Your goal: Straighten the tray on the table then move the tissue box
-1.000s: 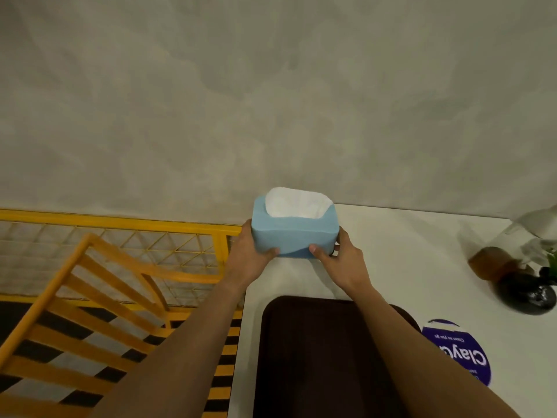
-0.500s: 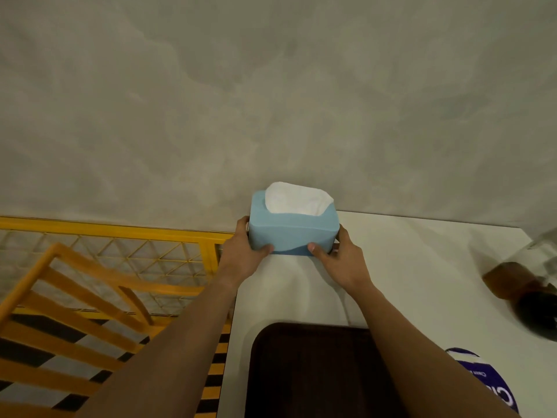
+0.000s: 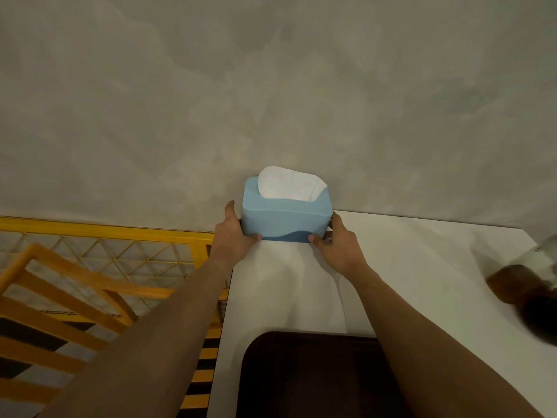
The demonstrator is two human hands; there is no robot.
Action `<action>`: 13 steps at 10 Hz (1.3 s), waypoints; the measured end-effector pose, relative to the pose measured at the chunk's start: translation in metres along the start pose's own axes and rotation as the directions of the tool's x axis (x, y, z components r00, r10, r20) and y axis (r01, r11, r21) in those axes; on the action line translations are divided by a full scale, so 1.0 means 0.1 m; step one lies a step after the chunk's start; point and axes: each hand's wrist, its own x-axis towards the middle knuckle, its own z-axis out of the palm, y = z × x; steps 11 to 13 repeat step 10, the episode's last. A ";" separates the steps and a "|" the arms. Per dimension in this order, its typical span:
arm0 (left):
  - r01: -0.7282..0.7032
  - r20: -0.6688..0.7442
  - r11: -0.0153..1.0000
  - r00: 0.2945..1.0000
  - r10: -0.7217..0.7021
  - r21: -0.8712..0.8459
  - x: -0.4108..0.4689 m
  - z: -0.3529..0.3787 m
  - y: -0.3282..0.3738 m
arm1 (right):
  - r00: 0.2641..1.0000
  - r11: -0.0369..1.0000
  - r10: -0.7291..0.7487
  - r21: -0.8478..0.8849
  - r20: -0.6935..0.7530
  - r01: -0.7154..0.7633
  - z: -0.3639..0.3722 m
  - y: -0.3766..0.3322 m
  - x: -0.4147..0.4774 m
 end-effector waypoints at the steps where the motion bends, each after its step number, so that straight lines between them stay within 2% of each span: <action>1: 0.003 0.008 1.000 1.000 -0.004 0.015 0.06 0.00 -0.02 | 1.000 1.000 -0.001 -0.003 0.009 0.001 0.00 -0.01 0.02; 4: -0.047 0.019 0.999 0.999 0.047 0.010 0.06 0.02 -0.07 | 1.000 1.000 -0.026 0.007 0.001 0.026 0.01 -0.01 -0.01; 7: -0.037 0.019 0.999 0.999 0.038 -0.001 0.07 0.06 -0.11 | 0.998 0.998 -0.053 -0.017 -0.017 0.053 0.04 -0.01 -0.01; 8: -0.020 0.064 1.000 0.998 0.019 0.015 0.09 0.07 -0.12 | 1.000 1.000 -0.030 -0.006 0.006 0.031 0.02 -0.05 -0.04; 10: 0.117 0.301 0.988 0.950 -0.083 -0.099 0.04 -0.06 0.00 | 0.998 0.999 0.039 -0.031 0.041 -0.038 -0.16 -0.18 -0.06; 13: 0.117 0.301 0.988 0.950 -0.083 -0.099 0.04 -0.06 0.00 | 0.998 0.999 0.039 -0.031 0.041 -0.038 -0.16 -0.18 -0.06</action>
